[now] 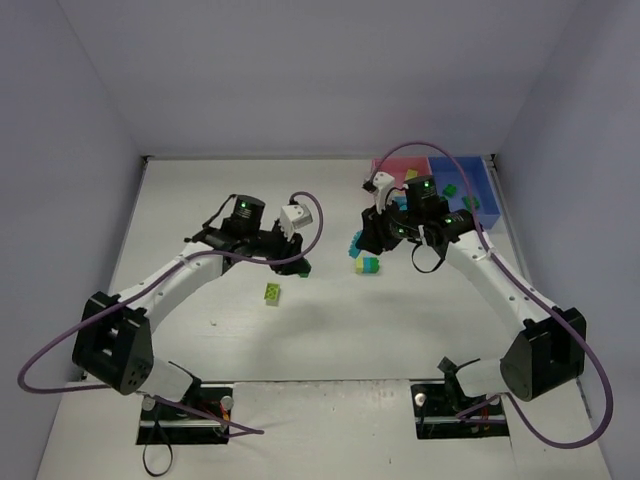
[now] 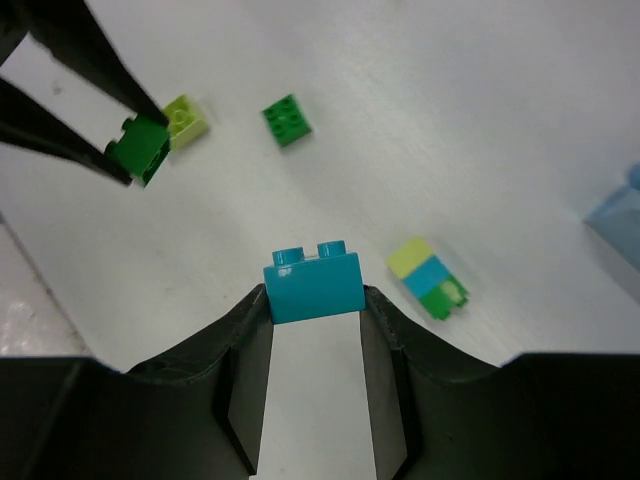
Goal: Sort the legos into containers by color
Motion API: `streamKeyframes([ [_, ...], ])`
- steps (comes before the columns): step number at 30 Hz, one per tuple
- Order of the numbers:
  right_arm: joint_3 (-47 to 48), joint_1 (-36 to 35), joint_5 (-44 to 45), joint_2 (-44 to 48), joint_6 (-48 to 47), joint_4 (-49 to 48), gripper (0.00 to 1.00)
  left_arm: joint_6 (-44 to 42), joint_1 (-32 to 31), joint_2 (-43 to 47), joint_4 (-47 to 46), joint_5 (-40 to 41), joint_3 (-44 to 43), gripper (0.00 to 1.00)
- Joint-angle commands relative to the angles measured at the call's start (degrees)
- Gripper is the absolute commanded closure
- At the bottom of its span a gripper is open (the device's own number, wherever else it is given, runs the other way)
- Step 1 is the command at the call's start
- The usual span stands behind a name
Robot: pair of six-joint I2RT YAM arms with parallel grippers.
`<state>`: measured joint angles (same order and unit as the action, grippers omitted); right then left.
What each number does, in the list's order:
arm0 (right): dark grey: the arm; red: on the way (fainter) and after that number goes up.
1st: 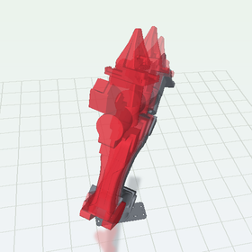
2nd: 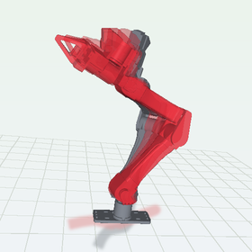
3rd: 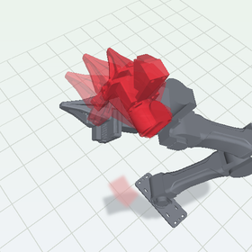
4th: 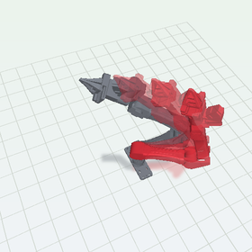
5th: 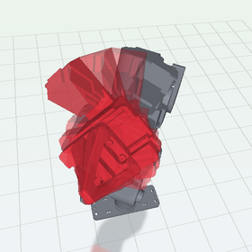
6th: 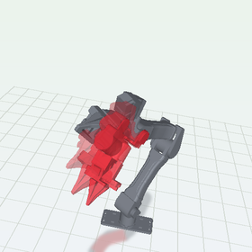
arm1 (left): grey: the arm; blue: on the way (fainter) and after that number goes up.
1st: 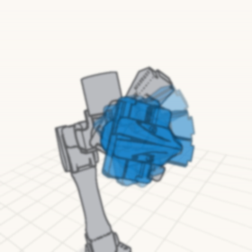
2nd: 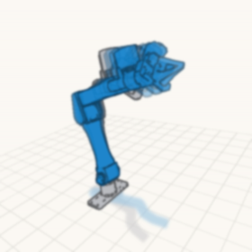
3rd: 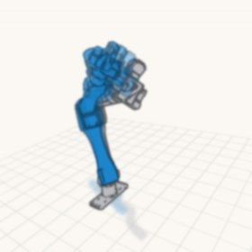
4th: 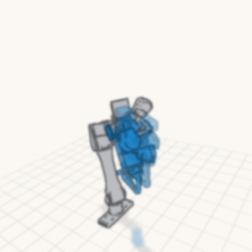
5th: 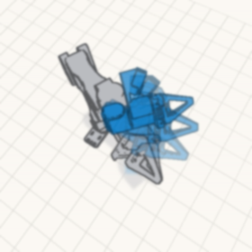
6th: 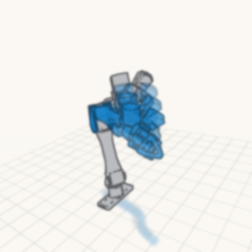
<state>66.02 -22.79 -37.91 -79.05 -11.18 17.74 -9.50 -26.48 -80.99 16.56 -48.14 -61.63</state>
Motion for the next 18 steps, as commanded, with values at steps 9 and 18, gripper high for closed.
streamKeyframes([
  [9, 5.0, 3.3, 25.9, -0.1, 9.2, -7.6, 1.0, 14.3, -7.3, -11.5, -10.3, 31.0, 1.5, 0.79],
  [18, 6.5, 6.9, 34.1, -4.4, 13.6, -12.1, 1.0, 18.4, -8.2, -13.3, -10.5, 35.7, 0.2, 0.44],
])
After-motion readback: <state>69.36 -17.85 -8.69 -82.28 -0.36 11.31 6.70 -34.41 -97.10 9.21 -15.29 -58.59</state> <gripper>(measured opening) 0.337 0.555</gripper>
